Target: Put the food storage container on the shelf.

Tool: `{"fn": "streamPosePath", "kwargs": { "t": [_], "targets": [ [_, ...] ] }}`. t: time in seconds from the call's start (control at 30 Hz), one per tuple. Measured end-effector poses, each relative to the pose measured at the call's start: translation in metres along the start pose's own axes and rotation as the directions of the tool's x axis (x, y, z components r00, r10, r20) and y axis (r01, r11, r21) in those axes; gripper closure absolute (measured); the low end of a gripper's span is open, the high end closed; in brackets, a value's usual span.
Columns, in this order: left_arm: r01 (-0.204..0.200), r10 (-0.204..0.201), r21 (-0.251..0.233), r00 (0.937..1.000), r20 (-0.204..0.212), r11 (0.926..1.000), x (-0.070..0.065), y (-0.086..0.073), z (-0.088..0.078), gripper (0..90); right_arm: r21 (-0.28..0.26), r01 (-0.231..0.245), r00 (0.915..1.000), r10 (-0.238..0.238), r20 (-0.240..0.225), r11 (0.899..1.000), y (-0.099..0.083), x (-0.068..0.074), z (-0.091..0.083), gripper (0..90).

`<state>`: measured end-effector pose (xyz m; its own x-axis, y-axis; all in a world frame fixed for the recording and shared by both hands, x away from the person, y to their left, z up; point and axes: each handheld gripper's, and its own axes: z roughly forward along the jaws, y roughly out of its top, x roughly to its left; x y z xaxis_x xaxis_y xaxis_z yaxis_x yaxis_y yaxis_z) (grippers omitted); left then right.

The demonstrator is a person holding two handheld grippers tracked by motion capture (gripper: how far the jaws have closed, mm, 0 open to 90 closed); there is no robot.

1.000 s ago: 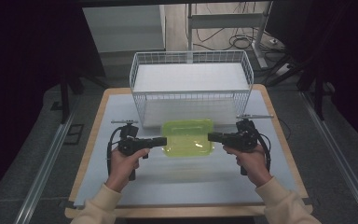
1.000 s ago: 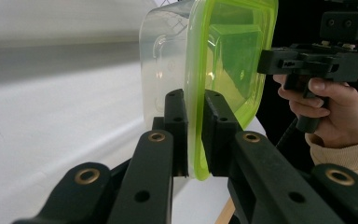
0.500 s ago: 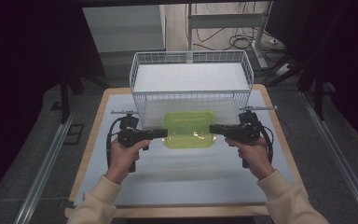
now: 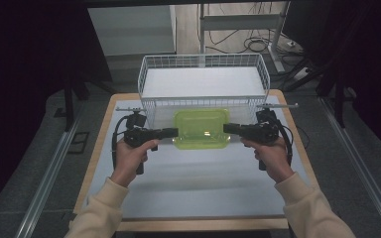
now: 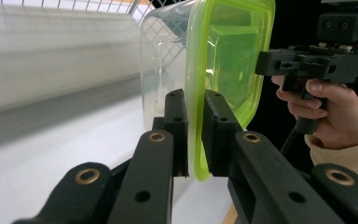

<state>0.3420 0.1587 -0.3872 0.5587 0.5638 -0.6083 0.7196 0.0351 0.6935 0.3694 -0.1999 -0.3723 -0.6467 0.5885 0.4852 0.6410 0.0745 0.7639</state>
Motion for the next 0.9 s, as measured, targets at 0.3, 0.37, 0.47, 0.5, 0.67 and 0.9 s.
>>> {"fn": "streamPosePath", "kwargs": {
  "t": [0.3,0.37,0.47,0.5,0.67,0.9],
  "targets": [
    [-0.016,0.016,-0.012,0.9998,0.007,0.9998,-0.006,0.02,-0.004,81.9,-0.018,0.028,0.9996,-0.028,0.004,0.999,0.021,0.005,-0.006,80.6],
    [-0.016,0.016,-0.016,0.9998,0.008,0.9997,-0.008,0.025,-0.005,82.0,-0.019,0.029,0.9996,-0.029,0.003,0.999,0.026,0.007,-0.007,80.6],
    [-0.02,0.02,-0.019,0.9998,0.006,0.9996,-0.009,0.031,-0.007,81.9,-0.022,0.03,0.9995,-0.03,0.004,0.999,0.032,0.008,-0.008,80.6],
    [-0.024,0.024,-0.017,0.9997,0.006,0.9996,-0.009,0.033,-0.007,82.0,-0.026,0.033,0.9995,-0.033,0.003,0.999,0.034,0.008,-0.008,80.6],
    [-0.022,0.022,-0.018,0.9997,0.008,0.9996,-0.009,0.044,-0.007,81.9,-0.038,0.036,0.9993,-0.036,0.005,0.999,0.044,0.008,-0.008,80.6],
    [-0.028,0.028,-0.023,0.9996,0.001,0.9994,-0.009,0.056,-0.005,81.9,-0.039,0.038,0.9992,-0.037,0.014,0.999,0.055,0.008,-0.009,80.6]
  ]
}}
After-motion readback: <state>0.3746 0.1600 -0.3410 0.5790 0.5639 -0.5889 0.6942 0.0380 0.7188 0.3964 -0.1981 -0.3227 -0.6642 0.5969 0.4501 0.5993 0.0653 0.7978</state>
